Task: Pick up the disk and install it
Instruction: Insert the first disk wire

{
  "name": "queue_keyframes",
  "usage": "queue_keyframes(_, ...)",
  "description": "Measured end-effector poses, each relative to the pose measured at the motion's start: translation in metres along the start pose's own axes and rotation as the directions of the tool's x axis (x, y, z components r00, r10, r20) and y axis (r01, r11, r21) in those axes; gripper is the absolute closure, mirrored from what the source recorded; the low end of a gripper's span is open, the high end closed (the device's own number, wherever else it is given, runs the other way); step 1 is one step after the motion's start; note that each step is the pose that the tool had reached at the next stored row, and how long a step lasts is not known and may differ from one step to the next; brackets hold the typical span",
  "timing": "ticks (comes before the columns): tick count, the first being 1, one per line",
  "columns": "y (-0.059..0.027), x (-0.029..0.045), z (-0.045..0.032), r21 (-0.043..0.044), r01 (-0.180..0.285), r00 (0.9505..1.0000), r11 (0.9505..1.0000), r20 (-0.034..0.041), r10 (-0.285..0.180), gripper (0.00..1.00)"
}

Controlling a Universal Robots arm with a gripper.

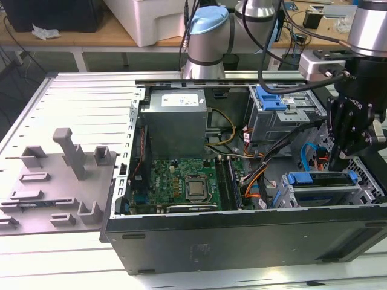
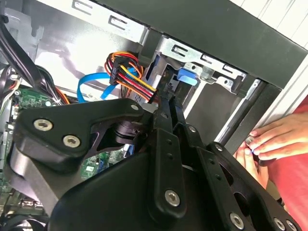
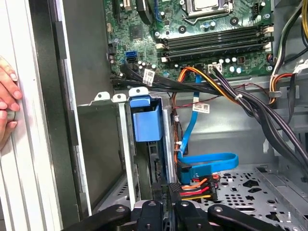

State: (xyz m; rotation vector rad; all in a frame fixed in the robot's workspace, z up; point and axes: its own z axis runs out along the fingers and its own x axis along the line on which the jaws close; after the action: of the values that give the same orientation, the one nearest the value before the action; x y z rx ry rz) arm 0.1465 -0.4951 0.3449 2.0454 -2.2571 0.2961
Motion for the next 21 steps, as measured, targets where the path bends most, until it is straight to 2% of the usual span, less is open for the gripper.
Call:
queue_keyframes(5, 0.0012, 0.0008, 0.0001, 0.0041, 0.021, 0.9998, 0.9998, 0.0026, -0.021, 0.83)
queue_keyframes(14, 0.0012, 0.0009, 0.0001, 0.0049, 0.025, 0.9997, 0.9997, 0.0029, -0.025, 0.83)
queue_keyframes(21, 0.0012, 0.0010, 0.0000, 0.0101, 0.052, 0.9987, 0.9986, 0.0049, -0.052, 0.83)
